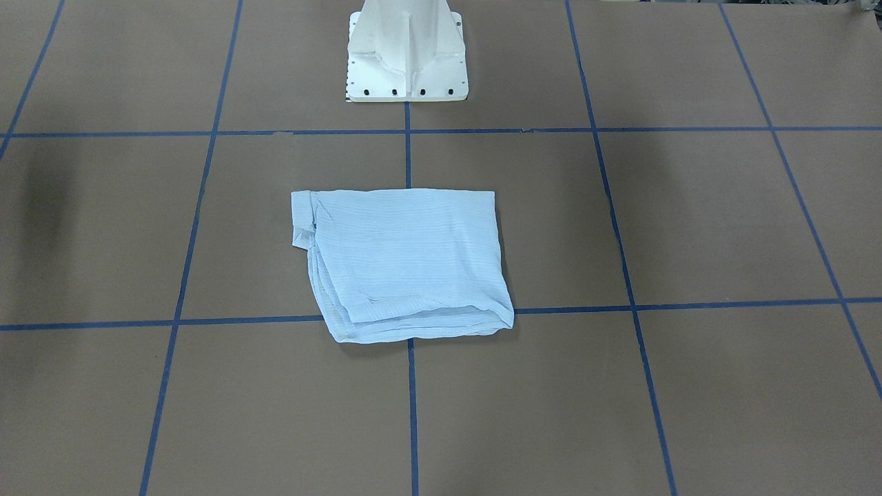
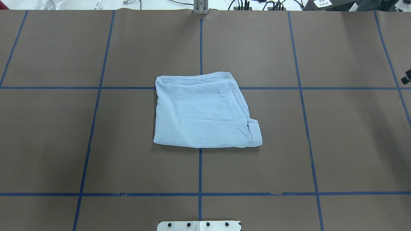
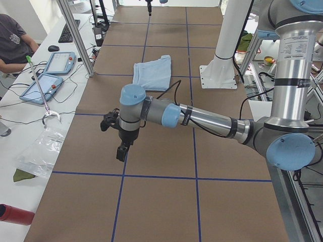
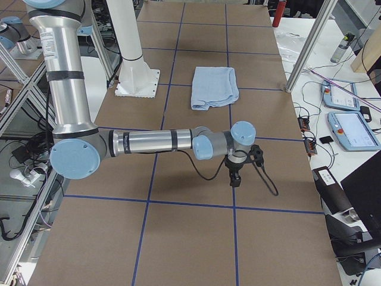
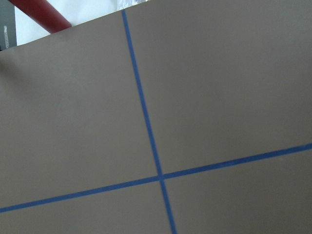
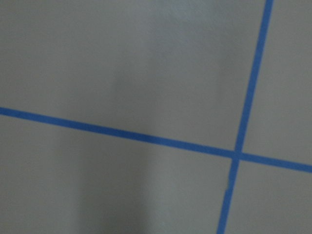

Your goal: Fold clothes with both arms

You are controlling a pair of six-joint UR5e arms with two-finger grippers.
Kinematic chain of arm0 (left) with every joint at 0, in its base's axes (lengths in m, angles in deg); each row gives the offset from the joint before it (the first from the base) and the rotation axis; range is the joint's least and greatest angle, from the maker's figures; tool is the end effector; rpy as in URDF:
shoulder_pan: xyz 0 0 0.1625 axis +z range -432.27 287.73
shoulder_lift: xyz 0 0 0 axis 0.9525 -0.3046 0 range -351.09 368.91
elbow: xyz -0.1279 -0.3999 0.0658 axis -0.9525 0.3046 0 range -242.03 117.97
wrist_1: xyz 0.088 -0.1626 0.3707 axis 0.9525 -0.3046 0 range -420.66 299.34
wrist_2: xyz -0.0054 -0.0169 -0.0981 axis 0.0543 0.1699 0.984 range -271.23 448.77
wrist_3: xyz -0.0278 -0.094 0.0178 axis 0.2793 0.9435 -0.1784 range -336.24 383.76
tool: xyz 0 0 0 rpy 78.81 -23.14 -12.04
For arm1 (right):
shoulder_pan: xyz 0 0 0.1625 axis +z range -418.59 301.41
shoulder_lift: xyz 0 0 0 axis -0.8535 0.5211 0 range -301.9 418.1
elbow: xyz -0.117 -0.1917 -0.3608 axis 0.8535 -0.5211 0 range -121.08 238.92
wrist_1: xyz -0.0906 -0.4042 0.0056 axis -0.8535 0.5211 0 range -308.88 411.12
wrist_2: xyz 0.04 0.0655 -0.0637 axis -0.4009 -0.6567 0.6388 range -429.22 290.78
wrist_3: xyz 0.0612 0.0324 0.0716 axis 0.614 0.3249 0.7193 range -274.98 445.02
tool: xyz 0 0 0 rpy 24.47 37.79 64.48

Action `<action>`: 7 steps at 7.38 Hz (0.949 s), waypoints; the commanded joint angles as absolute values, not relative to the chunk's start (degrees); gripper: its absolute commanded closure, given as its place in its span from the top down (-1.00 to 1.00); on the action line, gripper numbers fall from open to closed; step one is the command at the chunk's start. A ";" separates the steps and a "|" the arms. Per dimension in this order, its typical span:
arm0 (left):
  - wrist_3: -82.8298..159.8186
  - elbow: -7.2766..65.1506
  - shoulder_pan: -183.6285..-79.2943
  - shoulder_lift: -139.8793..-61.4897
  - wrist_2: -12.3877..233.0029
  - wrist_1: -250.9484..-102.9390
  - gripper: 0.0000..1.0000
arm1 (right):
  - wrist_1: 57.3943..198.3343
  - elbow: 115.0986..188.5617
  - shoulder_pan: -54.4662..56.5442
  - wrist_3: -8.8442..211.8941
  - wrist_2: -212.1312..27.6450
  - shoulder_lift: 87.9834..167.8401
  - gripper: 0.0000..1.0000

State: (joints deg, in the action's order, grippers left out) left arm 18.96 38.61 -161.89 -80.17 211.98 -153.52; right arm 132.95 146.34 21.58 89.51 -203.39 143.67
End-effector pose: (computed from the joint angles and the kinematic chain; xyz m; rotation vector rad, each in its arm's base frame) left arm -0.0755 -0.4956 0.5809 0.2355 0.5691 0.1511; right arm -0.0284 -0.5386 0.6265 0.0692 -0.7843 -0.1558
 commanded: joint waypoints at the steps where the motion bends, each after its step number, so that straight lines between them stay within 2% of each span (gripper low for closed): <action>1: 18.05 35.18 -162.71 -79.33 213.13 -159.94 0.99 | 132.68 146.46 25.15 88.01 -204.31 147.14 1.00; 3: 18.31 33.79 -162.62 -78.28 212.88 -166.30 0.99 | 132.42 147.60 25.17 87.13 -204.22 148.63 1.00; 4: 18.40 29.50 -162.53 -78.54 213.05 -166.83 0.99 | 132.50 146.91 25.17 87.57 -204.83 148.54 1.00; 7: 27.40 29.55 -161.39 -78.63 219.35 -164.55 0.99 | 133.38 146.73 25.17 90.72 -204.84 148.46 1.00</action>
